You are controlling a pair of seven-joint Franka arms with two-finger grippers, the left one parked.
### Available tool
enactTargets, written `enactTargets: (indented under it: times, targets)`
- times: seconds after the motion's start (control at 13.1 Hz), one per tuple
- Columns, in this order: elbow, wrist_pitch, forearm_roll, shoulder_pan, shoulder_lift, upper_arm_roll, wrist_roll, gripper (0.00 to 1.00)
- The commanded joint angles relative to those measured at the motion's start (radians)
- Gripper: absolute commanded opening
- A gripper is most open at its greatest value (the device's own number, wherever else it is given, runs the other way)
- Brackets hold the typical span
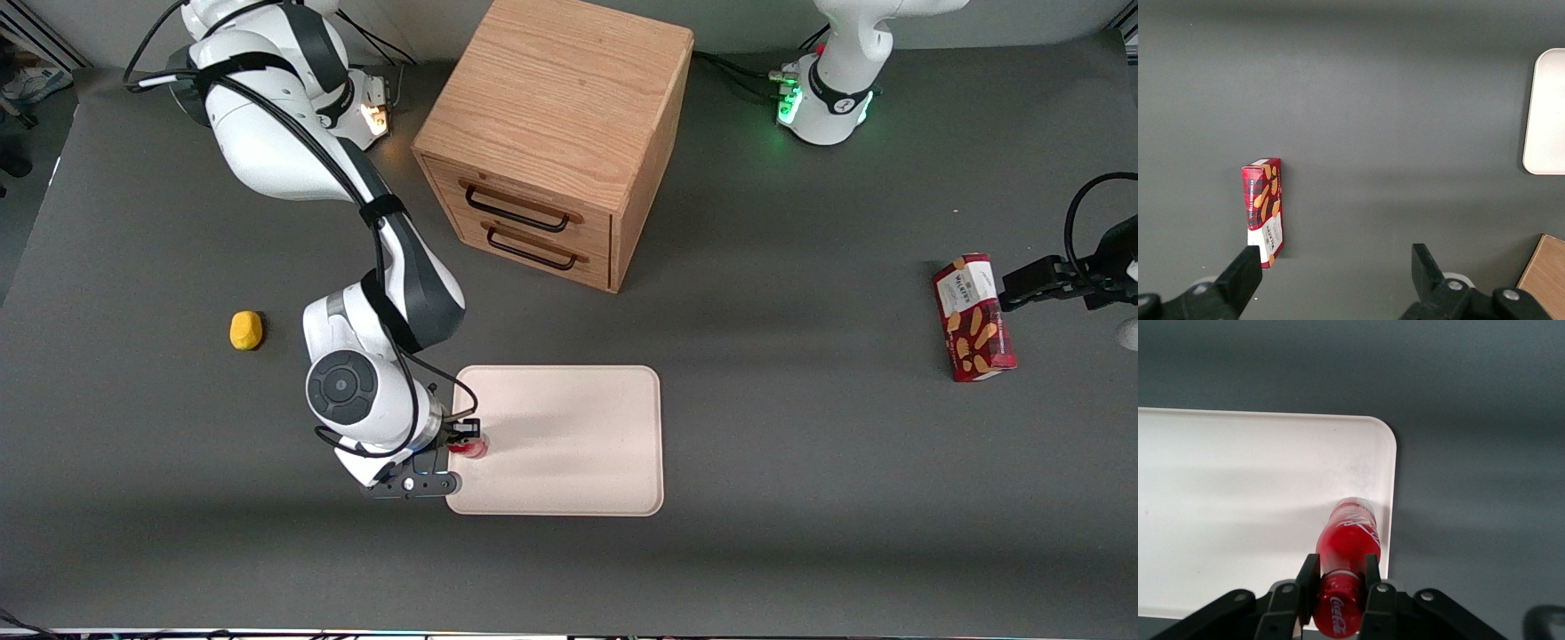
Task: Place coke bottle on tray
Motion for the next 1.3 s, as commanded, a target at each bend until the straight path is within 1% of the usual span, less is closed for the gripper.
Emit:
enactTargets:
  times: [0.0,0.08,0.15,0.38,0.61,0.92,1.15,1.22]
  targets:
    - [-0.015,0.021,-0.017,0.002,-0.012,0.002,-0.002,0.74]
    - [-0.015,0.021,-0.017,0.001,-0.012,0.002,-0.002,0.94]
    - [-0.015,0.021,-0.017,0.001,-0.018,0.002,-0.004,1.00]
    - [-0.017,0.005,-0.018,0.001,-0.062,-0.001,-0.002,1.00]
    - [-0.070,-0.115,-0.020,-0.007,-0.176,-0.001,-0.002,1.00]
    - [-0.152,-0.289,-0.018,-0.018,-0.386,-0.001,-0.008,1.00]
    - [-0.222,-0.406,-0.014,-0.087,-0.527,0.012,-0.028,1.00]
    - [-0.263,-0.424,-0.014,-0.132,-0.579,0.040,-0.054,1.00]
